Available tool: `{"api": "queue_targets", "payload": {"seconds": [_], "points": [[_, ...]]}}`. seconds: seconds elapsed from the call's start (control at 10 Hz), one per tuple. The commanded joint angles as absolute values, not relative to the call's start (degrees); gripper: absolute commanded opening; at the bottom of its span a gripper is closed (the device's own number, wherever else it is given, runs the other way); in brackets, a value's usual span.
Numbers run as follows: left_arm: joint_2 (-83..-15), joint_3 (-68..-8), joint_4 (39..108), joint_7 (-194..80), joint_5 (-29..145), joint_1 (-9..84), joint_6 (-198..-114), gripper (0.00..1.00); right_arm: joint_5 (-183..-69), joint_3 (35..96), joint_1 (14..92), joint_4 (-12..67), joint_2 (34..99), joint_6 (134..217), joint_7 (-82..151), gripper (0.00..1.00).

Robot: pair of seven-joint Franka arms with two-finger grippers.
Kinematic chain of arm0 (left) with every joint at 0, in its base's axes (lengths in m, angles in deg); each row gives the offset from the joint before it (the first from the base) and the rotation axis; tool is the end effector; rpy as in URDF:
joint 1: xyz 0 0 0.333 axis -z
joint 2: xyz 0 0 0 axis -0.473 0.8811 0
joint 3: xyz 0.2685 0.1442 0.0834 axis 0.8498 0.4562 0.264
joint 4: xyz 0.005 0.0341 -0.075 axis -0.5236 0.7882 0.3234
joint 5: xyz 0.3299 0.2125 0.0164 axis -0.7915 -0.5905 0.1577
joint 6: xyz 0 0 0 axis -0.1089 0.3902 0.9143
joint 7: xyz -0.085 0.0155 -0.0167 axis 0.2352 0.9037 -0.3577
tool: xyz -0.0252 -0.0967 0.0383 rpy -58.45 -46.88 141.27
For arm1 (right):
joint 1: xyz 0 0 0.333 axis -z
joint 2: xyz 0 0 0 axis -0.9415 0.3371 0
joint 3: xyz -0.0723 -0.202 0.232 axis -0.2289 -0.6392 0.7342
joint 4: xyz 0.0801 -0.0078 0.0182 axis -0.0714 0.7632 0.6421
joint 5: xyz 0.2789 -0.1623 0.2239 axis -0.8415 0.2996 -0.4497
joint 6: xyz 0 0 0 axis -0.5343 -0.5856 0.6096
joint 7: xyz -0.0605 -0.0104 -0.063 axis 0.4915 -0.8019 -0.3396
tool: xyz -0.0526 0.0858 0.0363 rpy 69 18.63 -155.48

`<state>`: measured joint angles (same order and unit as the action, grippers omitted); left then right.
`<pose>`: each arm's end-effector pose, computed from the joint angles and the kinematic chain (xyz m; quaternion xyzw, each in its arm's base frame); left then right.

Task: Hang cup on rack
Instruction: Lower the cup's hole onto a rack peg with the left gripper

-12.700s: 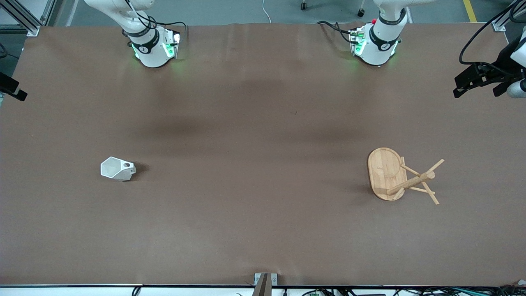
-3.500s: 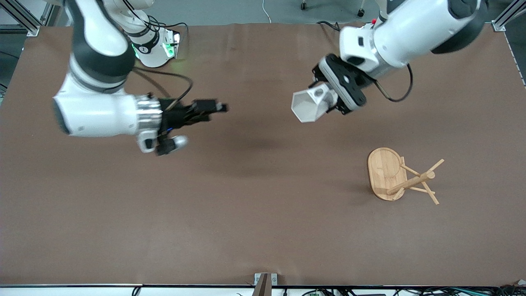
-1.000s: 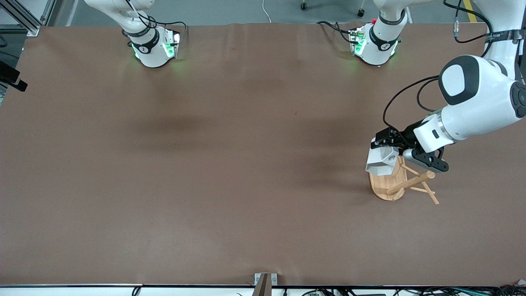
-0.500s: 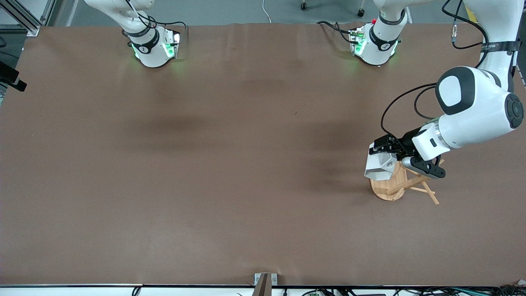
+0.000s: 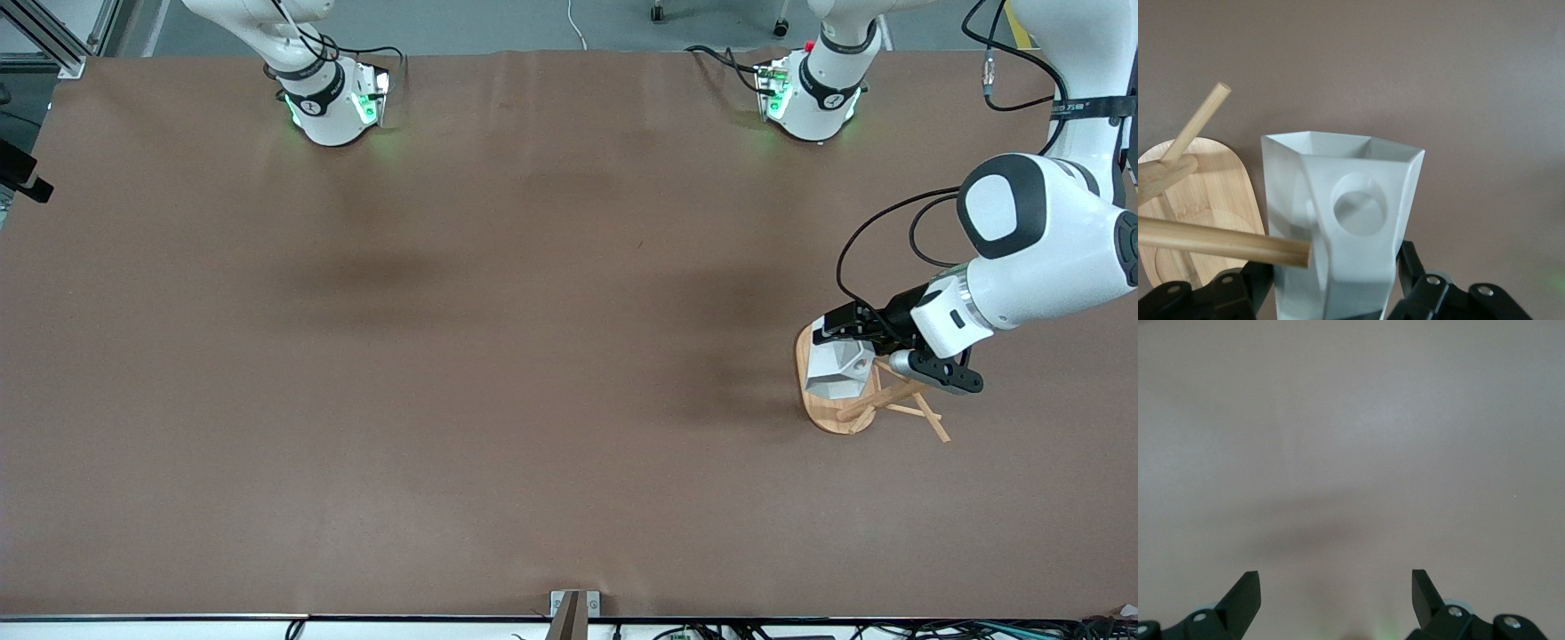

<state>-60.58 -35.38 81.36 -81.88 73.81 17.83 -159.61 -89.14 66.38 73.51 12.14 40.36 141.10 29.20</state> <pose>0.6129 -0.0691 0.3929 0.9714 -0.0903 0.0207 0.2186 0.5185 -0.0728 0.6907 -0.9973 0.0734 -0.0058 0.0024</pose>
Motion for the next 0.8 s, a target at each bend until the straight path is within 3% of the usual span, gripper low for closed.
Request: {"api": "queue_targets", "payload": {"seconds": [0.0, 0.7], "points": [[-58.8, -34.7, 81.2, -84.8, 76.2, 17.9, -160.4, 0.00, -89.0, 67.1, 74.4, 11.6, 41.0, 141.4, 29.8, 1.00], [-57.9, -32.7, 80.4, -86.4, 76.8, 17.8, -160.4, 0.00, -89.0, 67.1, 74.3, 11.7, 41.0, 142.3, 29.8, 1.00]]}}
